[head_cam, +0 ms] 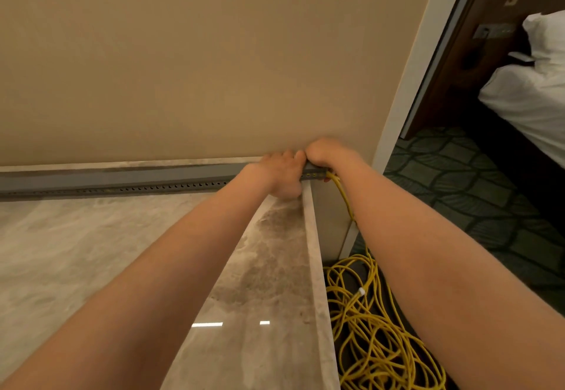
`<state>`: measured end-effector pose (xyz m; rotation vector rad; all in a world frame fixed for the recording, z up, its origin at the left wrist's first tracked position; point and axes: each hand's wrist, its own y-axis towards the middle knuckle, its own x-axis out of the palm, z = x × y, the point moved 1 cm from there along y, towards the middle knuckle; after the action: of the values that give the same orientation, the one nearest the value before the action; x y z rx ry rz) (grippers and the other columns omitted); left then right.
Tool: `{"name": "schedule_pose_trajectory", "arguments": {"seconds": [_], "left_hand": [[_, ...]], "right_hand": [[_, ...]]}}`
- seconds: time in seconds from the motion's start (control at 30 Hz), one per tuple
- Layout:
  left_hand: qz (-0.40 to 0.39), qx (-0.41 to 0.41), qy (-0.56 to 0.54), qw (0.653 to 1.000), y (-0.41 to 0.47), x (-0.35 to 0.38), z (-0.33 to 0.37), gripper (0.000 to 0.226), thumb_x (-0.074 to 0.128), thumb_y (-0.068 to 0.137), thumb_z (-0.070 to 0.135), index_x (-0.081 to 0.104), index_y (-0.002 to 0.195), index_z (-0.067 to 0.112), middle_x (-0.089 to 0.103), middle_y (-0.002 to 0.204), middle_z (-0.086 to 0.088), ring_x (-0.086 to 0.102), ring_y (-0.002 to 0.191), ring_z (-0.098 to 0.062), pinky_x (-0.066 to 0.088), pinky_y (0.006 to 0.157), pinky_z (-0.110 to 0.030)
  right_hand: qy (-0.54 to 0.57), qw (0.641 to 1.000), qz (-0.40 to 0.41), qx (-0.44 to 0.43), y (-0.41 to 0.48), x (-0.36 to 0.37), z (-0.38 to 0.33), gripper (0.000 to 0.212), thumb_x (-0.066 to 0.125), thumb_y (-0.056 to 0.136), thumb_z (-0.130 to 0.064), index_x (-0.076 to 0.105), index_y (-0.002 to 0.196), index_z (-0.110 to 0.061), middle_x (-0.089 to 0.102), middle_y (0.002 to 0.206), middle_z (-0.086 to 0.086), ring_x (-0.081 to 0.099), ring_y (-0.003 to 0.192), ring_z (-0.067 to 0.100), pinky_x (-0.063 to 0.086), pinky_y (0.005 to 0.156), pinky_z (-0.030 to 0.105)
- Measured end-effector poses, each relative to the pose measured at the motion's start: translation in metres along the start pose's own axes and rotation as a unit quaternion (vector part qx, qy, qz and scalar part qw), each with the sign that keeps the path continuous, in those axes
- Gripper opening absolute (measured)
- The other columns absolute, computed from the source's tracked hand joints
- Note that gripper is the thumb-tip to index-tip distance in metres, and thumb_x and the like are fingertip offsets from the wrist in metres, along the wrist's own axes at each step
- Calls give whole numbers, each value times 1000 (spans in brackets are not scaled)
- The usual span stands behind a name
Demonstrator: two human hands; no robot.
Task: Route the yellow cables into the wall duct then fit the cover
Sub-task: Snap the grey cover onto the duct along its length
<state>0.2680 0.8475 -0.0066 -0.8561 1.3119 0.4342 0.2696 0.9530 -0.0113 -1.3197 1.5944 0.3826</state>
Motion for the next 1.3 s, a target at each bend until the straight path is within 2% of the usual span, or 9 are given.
{"name": "schedule_pose_trajectory", "arguments": {"seconds": [0.13,0.23,0.33,0.47,0.7,0.83,0.97,1.13,1.3], "left_hand": [[1,-3,-218,976,-4,-19,-5,22,36,98,12,57,97,9,50,104,-9,49,88,-21,32,73,-28],[-9,-75,-218,973,4,-19,-5,36,24,102,12,56,117,3,60,118,-18,56,108,-28,40,92,-34],[-24,-109,-184,977,19,-9,-4,38,27,98,16,61,98,2,64,73,-7,60,67,-23,47,63,-29],[10,-105,-172,979,31,-9,-10,44,25,99,28,63,109,7,65,109,-13,61,85,-30,45,68,-28],[-20,-85,-221,972,36,0,-11,34,27,98,9,59,87,4,64,112,-27,57,66,-31,43,59,-29],[-15,-86,-205,975,37,3,-14,36,28,95,14,46,64,17,63,81,-15,54,49,-18,39,50,-23],[7,-73,-191,979,33,0,-12,34,26,98,15,52,76,10,64,100,-21,59,72,-29,44,66,-30],[37,-46,-196,979,28,-2,-11,46,23,102,21,59,108,-6,59,120,-29,55,107,-38,42,84,-37],[158,-19,-153,975,20,1,-16,46,27,103,28,62,106,0,65,110,-26,59,102,-39,42,76,-37]], "right_hand": [[-17,999,46,-15,-1,0,0,41,38,93,-18,58,123,1,52,138,21,53,124,34,45,97,36],[-63,995,66,-32,-5,-1,3,39,41,92,-20,59,123,-4,55,136,17,53,124,32,45,96,35],[-68,994,76,-27,-4,-2,4,39,41,92,-22,60,122,-6,57,134,17,55,122,32,46,95,33],[-88,993,72,-32,-1,-2,4,40,41,92,-24,60,122,-7,57,134,16,54,123,31,45,94,33],[-126,990,58,-34,1,-1,1,38,42,92,-25,61,121,-8,58,133,15,54,121,31,44,97,36],[-141,987,75,-36,1,-1,1,38,42,92,-24,61,121,-8,58,132,15,54,121,31,44,96,35],[-144,985,87,-34,1,2,1,39,41,92,-26,61,121,-9,57,133,15,54,121,32,44,96,36],[48,992,110,-42,5,6,11,45,33,97,-30,67,106,-2,63,119,21,58,107,33,43,83,32],[385,918,28,-93,-24,11,36,32,53,94,-16,61,115,6,59,91,6,53,78,11,42,60,13]]}}
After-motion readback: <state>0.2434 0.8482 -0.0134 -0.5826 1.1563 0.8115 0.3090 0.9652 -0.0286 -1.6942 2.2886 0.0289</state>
